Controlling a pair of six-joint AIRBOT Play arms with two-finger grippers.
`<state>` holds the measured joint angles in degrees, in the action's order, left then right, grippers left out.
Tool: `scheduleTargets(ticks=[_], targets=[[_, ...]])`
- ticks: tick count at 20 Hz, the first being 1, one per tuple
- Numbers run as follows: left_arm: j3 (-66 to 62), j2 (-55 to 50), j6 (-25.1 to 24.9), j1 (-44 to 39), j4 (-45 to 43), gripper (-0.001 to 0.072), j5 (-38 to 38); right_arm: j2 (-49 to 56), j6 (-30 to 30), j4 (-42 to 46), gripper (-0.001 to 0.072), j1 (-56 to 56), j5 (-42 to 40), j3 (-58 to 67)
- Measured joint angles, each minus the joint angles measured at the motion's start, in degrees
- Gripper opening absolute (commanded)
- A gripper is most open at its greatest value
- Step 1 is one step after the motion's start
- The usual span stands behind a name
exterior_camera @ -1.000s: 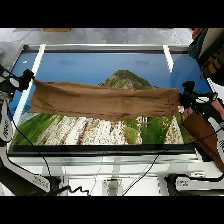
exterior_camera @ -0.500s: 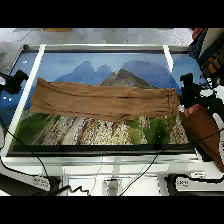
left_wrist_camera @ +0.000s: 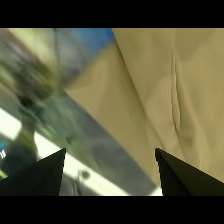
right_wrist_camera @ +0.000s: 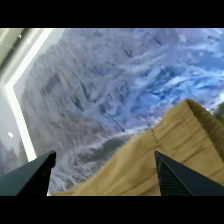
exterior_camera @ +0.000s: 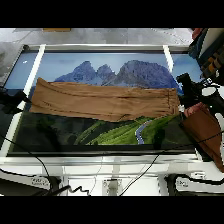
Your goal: Fold the clothes and pants, and hang the long-sleeved shirts on hangers.
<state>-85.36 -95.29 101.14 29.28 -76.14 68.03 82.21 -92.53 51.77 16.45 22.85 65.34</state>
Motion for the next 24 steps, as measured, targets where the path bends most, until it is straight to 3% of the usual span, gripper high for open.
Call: scheduleTargets(ticks=[4,7,11,17,20,24], targets=[[9.07,4.33,-4.11,-1.79,4.96,0.0555,-4.98,-0.04,2.23,1.51,0.0686,0.0,0.37,0.0],[15.63,7.04,-2.78,-1.99,7.1,0.0597,-11.96,-0.04,3.08,2.21,0.0686,0.0,0.5,0.0],[21.38,8.02,-0.94,-2.03,8.52,0.0596,-17.73,-0.02,3.54,2.86,0.0686,0.0,0.46,0.0],[25.05,7.67,0.44,-2.4,14.23,0.06,-32.65,-0.04,3.72,3.48,0.0686,0.0,0.09,0.0],[25.49,5.75,0.66,-2.47,17.97,0.0683,-36.72,-0.04,3.76,3.54,0.0686,0.0,-0.44,0.0],[25.53,3.34,0.61,-2.67,21.24,0.0698,-40.46,-0.04,3.76,3.56,0.0686,0.0,-1.11,0.0]])
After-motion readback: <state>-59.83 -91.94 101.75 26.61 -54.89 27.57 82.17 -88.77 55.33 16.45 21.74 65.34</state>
